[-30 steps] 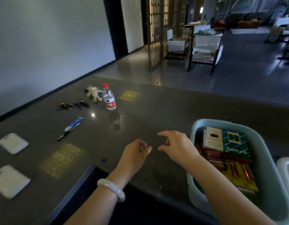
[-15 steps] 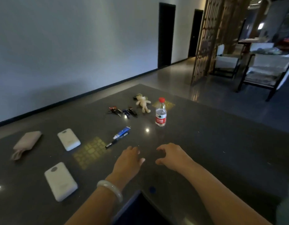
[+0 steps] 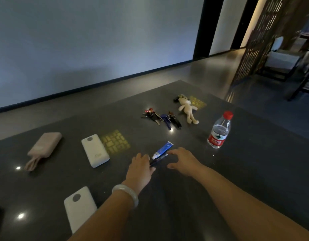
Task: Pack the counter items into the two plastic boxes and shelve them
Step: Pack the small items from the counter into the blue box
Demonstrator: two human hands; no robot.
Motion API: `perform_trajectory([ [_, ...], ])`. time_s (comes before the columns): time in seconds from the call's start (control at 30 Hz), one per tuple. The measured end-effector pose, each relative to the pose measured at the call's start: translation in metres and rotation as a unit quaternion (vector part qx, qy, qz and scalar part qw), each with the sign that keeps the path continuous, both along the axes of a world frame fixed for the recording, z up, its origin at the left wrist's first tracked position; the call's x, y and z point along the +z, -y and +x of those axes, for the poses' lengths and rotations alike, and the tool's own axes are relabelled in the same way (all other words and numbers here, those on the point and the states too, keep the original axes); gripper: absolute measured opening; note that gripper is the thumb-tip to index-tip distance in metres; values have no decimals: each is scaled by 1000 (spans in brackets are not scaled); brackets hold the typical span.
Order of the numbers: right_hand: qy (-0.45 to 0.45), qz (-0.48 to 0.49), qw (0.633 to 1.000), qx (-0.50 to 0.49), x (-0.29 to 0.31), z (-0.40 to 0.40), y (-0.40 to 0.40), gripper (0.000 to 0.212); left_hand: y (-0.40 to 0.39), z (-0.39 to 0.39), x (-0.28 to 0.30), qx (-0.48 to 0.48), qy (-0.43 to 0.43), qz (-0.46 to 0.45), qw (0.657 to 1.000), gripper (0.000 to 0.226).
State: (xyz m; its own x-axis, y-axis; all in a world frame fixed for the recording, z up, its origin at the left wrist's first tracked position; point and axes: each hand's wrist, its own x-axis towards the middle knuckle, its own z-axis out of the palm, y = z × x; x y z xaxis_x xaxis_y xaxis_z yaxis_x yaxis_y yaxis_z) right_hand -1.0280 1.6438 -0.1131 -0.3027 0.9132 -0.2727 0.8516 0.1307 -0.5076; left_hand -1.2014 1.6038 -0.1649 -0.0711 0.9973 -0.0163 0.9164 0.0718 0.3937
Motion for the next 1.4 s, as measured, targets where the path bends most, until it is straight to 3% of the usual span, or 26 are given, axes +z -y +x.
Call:
perform_trajectory([
  [0.43,108,66,987,102,-54,-23,-75,48,-24,-13,-27,2,98,41,994,25],
  [0.57,107,134,982,74,-55,-22,-74,33,-25,-14,-27,9,102,37,994,26],
  [0.8,115,117,986,41,-46,-6,-56,20,-20,-9,-21,-39,114,0,993,25],
  [1.0,17,61,994,-92,-32,36,-24,14,-6,14,-17,-80,131,4,988,8],
  [1.13,-39,46,986,-155,-15,79,5,14,1,47,-5,-118,159,-7,980,17],
  [1.4,-104,98,957,-252,26,179,85,12,35,132,31,-229,184,7,956,13],
])
